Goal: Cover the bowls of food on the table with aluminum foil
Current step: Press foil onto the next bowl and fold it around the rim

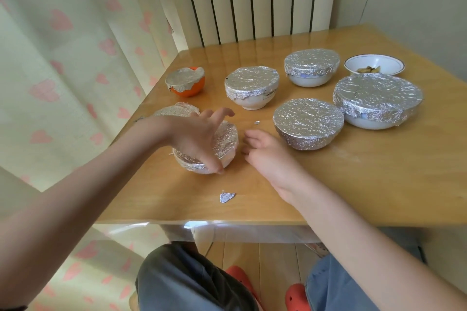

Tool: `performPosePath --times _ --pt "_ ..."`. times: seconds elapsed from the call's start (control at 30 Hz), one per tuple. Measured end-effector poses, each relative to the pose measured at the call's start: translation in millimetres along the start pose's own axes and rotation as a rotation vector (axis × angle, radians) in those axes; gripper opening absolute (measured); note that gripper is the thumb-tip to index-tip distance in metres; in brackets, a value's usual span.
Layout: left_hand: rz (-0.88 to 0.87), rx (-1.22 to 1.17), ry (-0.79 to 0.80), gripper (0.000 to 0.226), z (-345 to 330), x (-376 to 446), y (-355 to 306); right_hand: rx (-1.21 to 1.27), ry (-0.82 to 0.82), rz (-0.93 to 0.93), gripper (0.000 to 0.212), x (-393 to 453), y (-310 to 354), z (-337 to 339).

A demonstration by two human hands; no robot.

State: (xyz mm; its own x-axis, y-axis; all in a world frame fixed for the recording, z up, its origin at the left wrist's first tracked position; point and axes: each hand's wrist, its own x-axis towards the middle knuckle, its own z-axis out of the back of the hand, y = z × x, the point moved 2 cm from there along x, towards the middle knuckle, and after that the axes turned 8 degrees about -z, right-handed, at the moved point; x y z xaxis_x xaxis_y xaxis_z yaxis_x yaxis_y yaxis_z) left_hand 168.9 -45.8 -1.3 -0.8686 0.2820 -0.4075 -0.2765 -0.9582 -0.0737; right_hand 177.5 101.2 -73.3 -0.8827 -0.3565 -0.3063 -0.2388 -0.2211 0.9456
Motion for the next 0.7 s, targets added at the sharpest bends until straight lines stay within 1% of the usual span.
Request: performPosePath --times 0.1,0.13,0.2,0.27,0.33,0.37,0.47,0.53,0.6,0.7 --pt "0.099 0.002 0.081 0.140 5 0 -3 -0.032 -0.026 0.091 0.056 -17 -7 5" --pt "0.104 -0.005 0.108 0.145 7 -2 -3 -0.054 -0.031 0.122 0.056 -20 -7 6" --pt "0.049 0.022 0.128 0.148 12 -5 -1 -0.125 -0.069 0.183 0.055 -24 -7 8" --pt "-0.047 0.071 0.120 0.147 15 -9 3 -0.223 -0.133 0.257 0.049 -25 -5 9" --pt "-0.133 0.091 0.135 0.140 12 -10 4 -0.304 -0.170 0.323 0.044 -25 1 11" --pt "-0.165 0.086 0.137 0.136 10 -10 3 -0.346 -0.171 0.338 0.045 -25 4 11" --pt "-0.229 0.021 0.047 0.111 2 -6 2 -0.529 -0.159 0.347 0.057 -24 11 12" --pt "-0.245 0.006 -0.010 0.102 -3 -4 3 -0.632 -0.178 0.388 0.065 -26 12 9" --pt "-0.253 0.018 -0.037 0.097 -5 -2 5 -0.627 -0.223 0.435 0.066 -26 10 5" --pt "-0.252 0.011 -0.028 0.093 -3 -2 4 -0.504 -0.243 0.421 0.058 -20 9 7"
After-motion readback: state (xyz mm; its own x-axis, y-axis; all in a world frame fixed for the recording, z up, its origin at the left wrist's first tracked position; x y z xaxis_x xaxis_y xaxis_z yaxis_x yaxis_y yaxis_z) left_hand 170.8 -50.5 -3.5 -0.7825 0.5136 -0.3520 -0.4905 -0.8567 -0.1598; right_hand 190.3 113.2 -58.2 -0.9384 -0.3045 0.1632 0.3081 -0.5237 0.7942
